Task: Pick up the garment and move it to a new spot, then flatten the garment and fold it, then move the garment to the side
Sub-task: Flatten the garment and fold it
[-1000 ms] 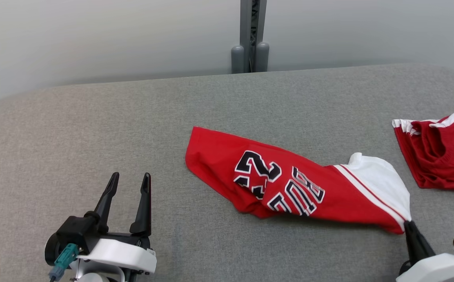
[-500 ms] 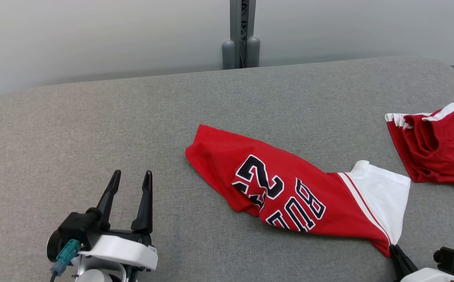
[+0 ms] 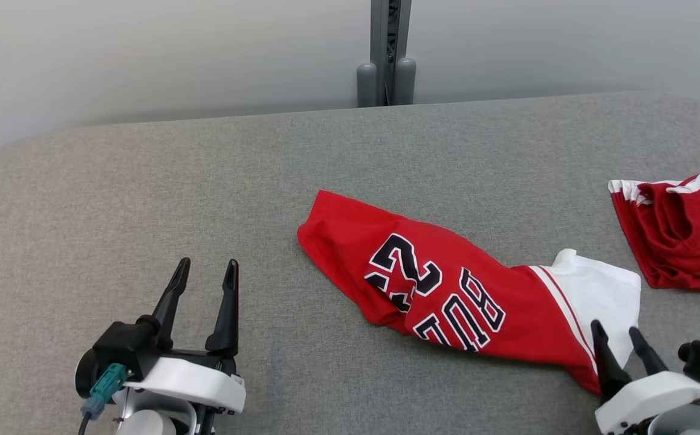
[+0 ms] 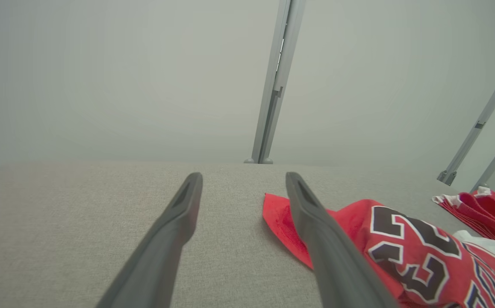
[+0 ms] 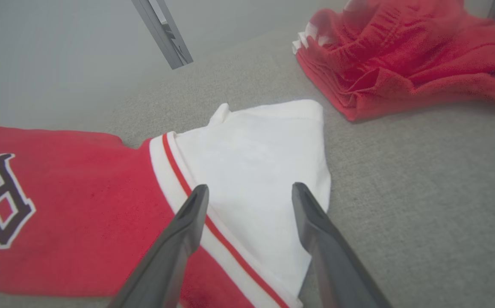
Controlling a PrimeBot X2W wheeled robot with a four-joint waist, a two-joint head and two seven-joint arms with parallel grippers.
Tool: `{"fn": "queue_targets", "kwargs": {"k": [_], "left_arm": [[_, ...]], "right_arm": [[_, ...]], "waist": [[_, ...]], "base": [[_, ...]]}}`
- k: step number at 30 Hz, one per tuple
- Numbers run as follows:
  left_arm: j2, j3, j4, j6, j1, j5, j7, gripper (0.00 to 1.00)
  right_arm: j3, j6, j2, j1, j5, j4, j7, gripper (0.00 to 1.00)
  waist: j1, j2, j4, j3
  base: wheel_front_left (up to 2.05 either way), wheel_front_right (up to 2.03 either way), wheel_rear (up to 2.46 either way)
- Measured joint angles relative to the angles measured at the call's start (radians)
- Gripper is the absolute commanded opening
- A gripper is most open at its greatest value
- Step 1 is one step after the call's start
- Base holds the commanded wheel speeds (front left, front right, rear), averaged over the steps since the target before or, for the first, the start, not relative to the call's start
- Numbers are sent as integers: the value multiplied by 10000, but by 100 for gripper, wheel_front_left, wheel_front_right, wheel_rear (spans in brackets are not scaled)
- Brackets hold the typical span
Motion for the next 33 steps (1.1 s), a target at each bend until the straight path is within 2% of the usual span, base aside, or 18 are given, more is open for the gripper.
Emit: {"fn": "queue_targets", "kwargs": {"k": [9, 24, 30, 33], "left_arm": [[-12, -198, 167, -63, -279, -13, 50, 100], [58, -219, 255, -54, -467, -102, 69, 100], [211, -399, 570, -167, -1038, -88, 587, 100], [355, -485, 1037, -418, -1657, -176, 1081, 100]], "right_arm": [[-805, 0, 305, 257, -874, -1346, -13, 100], [-1244, 2, 506, 434, -1204, -1801, -13, 100], [-1312, 0, 533, 383, -1218, -1825, -13, 100], [-1327, 2, 546, 101, -1120, -1664, -13, 100]], "waist": [[0, 0, -24, 78], [0, 0, -358, 163], [0, 0, -476, 318], [0, 0, -604, 514]], "base": [[0, 0, 0], [0, 0, 0], [0, 0, 0], [0, 0, 0]]}}
